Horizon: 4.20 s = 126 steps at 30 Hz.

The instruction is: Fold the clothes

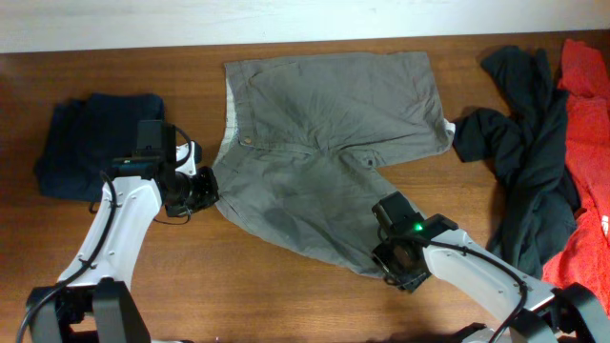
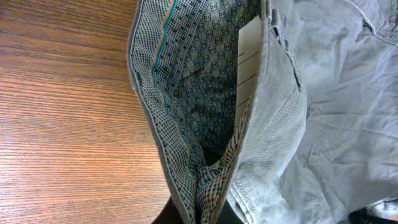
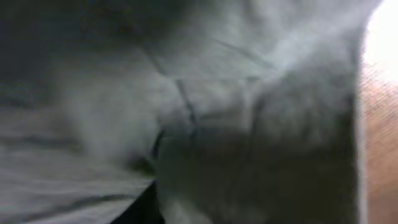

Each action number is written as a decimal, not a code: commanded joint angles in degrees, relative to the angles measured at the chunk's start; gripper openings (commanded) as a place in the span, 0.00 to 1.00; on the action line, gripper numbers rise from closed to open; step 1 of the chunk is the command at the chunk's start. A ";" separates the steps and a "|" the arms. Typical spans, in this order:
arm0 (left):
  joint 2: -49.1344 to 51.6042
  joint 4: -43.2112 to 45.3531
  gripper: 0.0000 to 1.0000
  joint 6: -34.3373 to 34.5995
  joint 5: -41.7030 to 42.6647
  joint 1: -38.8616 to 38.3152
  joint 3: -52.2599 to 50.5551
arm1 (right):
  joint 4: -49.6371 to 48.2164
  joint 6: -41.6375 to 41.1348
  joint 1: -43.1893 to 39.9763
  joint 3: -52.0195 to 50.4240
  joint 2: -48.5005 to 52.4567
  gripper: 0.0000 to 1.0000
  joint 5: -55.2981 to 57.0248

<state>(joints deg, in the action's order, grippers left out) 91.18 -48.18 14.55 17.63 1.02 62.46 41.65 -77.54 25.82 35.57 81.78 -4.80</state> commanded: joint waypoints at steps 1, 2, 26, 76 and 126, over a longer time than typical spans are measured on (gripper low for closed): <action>-1.05 -0.02 0.07 -0.09 0.59 -0.11 -0.04 | 0.11 -0.72 -0.02 -2.25 1.20 0.17 4.04; -1.05 -0.02 0.07 -0.09 0.57 -0.13 -0.07 | 0.35 -0.74 -0.02 -2.25 1.20 0.15 4.26; -1.05 -0.04 0.05 -0.09 -6.95 -0.11 -0.04 | 10.40 -5.64 -2.51 -2.25 -2.84 0.58 9.97; -33.73 -3.39 0.00 13.60 -20.81 -0.11 3.50 | 14.95 55.10 -30.40 50.38 -9.44 0.04 27.32; 7.61 21.81 0.84 14.75 -7.72 -0.52 3.48 | -9.51 71.76 -29.64 50.36 27.91 0.70 5.09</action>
<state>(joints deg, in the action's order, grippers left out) 98.15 -24.99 29.21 3.81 1.04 65.58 30.68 -5.78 -3.36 84.97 108.97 -0.86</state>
